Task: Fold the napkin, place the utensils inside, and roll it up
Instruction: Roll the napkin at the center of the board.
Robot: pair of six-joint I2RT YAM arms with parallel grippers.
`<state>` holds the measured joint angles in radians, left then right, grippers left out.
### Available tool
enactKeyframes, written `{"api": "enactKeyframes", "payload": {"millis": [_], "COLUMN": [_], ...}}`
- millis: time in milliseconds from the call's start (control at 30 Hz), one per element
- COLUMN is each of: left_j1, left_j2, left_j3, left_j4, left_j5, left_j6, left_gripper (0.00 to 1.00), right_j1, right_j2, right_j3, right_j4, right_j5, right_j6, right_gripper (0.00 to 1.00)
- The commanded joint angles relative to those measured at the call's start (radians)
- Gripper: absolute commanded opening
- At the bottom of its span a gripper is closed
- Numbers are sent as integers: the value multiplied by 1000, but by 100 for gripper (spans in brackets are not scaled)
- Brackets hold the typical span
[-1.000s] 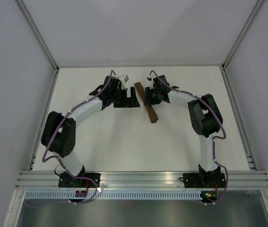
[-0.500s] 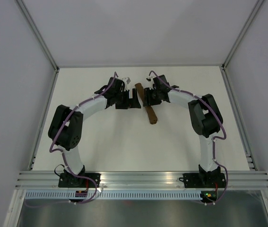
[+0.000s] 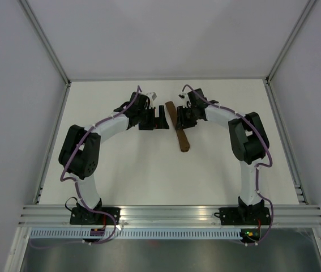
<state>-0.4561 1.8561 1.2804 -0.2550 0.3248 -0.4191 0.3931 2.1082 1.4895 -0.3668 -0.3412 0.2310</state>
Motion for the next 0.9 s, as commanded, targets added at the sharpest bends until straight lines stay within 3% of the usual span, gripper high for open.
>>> {"api": "enactKeyframes", "payload": {"millis": [0,267,400,467,867], "left_j1": [-4,-4,-4,-4,-4], "left_j2": [15,20,23,29,81], "left_j3": [36,39,45,49,100], "left_j4": [10,7,2,-1,-9], "left_j5": [0,2,2,2,-38], "left_j6": [-43,-37,-27,-27,-53], "left_gripper": [100,100,100,100,100], "right_j1": [-22,-54,-54,-54,-54], "right_j2": [-24,-10,-36,-42,-27], "right_j3": [23,11,23,38,63], "right_j4": [-89,-77,-77,-87,-112], "right_j5": [-36,-97,-101,-93,-76], "right_j6": [25,38,25,21,8], "right_gripper": [40,20,38,42,45]}}
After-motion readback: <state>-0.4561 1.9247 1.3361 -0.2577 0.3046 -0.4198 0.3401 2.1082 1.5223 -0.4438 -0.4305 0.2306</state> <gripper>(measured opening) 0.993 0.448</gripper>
